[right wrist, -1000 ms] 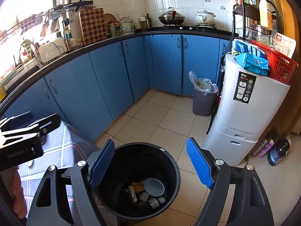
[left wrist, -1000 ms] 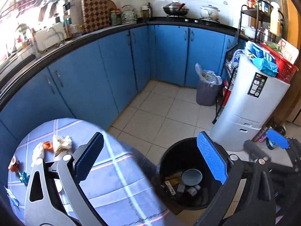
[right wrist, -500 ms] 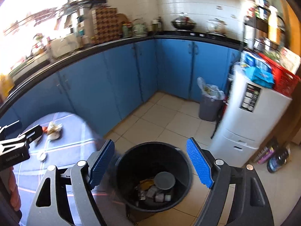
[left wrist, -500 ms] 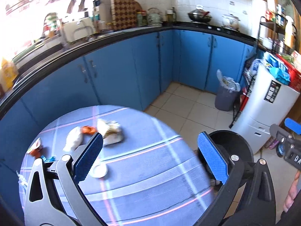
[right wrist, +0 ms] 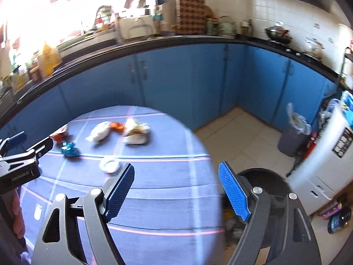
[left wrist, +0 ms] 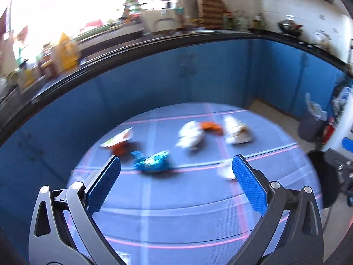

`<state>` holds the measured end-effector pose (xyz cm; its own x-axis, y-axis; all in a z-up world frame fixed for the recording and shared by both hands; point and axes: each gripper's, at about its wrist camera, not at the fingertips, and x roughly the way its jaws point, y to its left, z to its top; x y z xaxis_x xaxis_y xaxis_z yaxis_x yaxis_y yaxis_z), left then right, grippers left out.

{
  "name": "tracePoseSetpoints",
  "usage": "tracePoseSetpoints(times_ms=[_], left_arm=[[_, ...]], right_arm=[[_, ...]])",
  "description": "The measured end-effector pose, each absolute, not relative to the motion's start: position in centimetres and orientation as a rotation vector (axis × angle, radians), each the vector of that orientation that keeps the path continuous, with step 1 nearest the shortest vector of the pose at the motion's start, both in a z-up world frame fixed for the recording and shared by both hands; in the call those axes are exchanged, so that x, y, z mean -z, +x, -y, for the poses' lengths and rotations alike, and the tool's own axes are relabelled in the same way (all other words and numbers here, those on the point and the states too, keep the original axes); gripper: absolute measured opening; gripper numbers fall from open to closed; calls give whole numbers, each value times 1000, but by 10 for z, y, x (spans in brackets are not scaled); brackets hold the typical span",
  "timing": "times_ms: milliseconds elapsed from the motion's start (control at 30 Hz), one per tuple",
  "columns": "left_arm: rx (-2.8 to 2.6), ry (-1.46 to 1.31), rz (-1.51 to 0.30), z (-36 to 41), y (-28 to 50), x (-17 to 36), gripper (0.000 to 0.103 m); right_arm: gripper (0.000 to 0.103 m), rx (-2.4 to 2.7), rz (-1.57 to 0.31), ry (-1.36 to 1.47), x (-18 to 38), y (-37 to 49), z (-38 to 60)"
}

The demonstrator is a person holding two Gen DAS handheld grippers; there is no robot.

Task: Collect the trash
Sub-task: 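Move both open tools back over the table toward the remaining trash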

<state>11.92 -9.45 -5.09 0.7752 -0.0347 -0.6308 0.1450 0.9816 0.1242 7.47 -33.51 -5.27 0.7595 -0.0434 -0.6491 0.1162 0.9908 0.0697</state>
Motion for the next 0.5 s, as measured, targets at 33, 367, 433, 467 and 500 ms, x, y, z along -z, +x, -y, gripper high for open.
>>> tracePoseSetpoints(times_ms=[33, 367, 433, 467, 500], left_arm=[[65, 170, -681, 79, 119, 55, 99], [-73, 125, -736, -14, 123, 87, 100], [-80, 112, -750, -25, 125, 92, 99], [-83, 107, -755, -29, 126, 95, 100], [-85, 104, -758, -31, 128, 97, 100]], right_arm=[[77, 79, -709, 104, 54, 78, 328], [77, -8, -757, -10, 65, 106, 239], [77, -19, -765, -29, 68, 112, 226], [77, -23, -770, -36, 70, 116, 221], [77, -27, -773, -40, 70, 118, 217]])
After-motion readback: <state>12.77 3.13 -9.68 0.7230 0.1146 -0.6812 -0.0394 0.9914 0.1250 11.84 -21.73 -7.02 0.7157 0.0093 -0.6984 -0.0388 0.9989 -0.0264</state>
